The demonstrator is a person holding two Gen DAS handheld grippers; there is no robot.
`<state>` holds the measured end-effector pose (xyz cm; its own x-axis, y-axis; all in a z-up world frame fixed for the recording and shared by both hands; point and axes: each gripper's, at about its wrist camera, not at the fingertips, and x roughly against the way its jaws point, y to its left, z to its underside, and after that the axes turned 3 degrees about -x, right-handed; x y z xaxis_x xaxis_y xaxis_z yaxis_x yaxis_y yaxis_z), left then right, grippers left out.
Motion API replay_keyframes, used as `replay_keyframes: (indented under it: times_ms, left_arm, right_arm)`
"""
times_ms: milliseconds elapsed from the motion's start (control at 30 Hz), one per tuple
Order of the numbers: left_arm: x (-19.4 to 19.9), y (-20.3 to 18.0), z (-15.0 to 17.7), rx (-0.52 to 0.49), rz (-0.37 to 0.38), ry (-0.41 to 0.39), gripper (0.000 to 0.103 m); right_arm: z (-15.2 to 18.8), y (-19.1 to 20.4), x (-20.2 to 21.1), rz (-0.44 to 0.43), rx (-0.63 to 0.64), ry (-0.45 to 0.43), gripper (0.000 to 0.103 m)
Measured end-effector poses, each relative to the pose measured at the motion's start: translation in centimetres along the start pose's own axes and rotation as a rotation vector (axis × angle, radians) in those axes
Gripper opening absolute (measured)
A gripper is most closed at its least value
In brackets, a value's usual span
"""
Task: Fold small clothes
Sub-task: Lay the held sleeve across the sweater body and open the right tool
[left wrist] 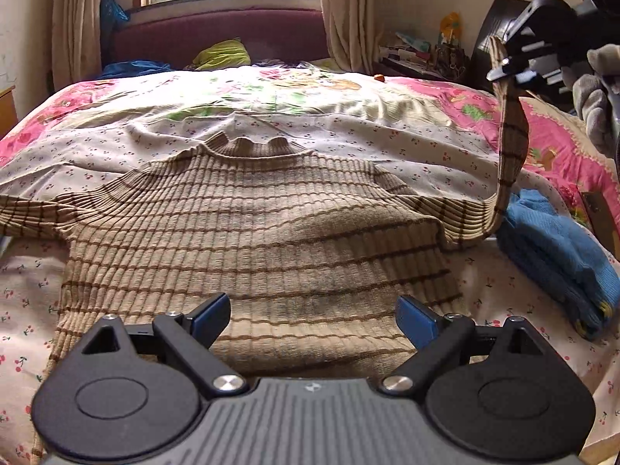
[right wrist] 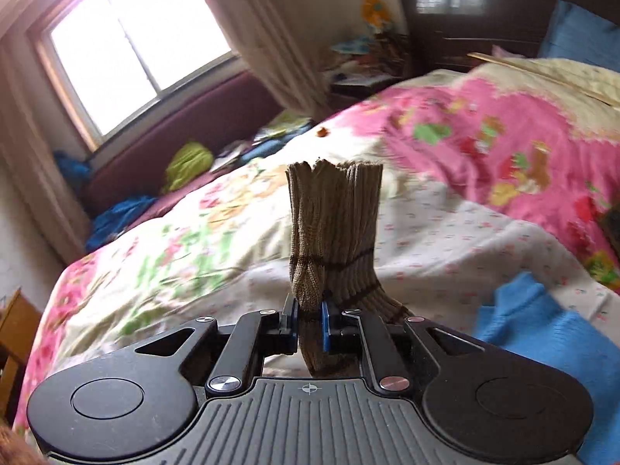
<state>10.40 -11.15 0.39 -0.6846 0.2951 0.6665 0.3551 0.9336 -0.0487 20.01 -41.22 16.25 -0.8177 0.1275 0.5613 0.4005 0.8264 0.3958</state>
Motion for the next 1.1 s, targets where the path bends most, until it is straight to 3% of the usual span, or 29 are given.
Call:
replay_keyframes:
  times_ms: [167,267,367,433,600,733,833,933,1033,1100]
  left_arm:
    - [0.0,3.5,0.3,0.04,-0.082,-0.022,0.102]
    - [-0.1,5.9,0.5,0.08,-0.13,-0.022,0.102]
    - [-0.4,7.9,1.0,0.116,-0.171,-0.017,0.102]
    - [-0.6,9.0,1.3,0.137,-0.19,-0.011,0.102]
    - [-1.4,10.3,1.5,0.186,-0.189,0.007,0.102]
    - [-1.3,10.6,1.5,0.204,-0.203,-0.003,0.102]
    - [-1.2,11.0,1.6,0.218,-0.22,-0.002,0.102]
    - [-1.0,11.4,1.6,0.22,-0.231,-0.01,0.102]
    - [-0.8,11.8,1.6,0.218,-0.235,-0.02,0.102]
    - [-0.8,12.2,1.7,0.229,-0.231,-0.015,0.102]
  right_arm:
    - [5.8,9.7,-3.4,-0.167,0.228,0.118,0.011]
    - [12.1,13.8,-7.1,-0.244,0.389,0.317,0.016]
    - [16.4,14.3,-8.6,-0.234,0.45,0.452,0.016]
    - [16.9,13.4,-7.6,-0.244,0.455,0.443,0.017]
    - [14.5,10.3,-4.6,-0.206,0.488,0.343,0.022]
    - [14.5,9.8,-4.9,-0.209,0.531,0.362,0.025]
    - [16.0,10.7,-5.8,-0.24,0.563,0.384,0.034]
    - [17.6,12.4,-6.2,-0.286,0.607,0.398,0.035]
    - [19.4,14.3,-6.3,-0.33,0.715,0.408,0.05]
    - [20.7,15.3,-6.7,-0.334,0.785,0.405,0.052]
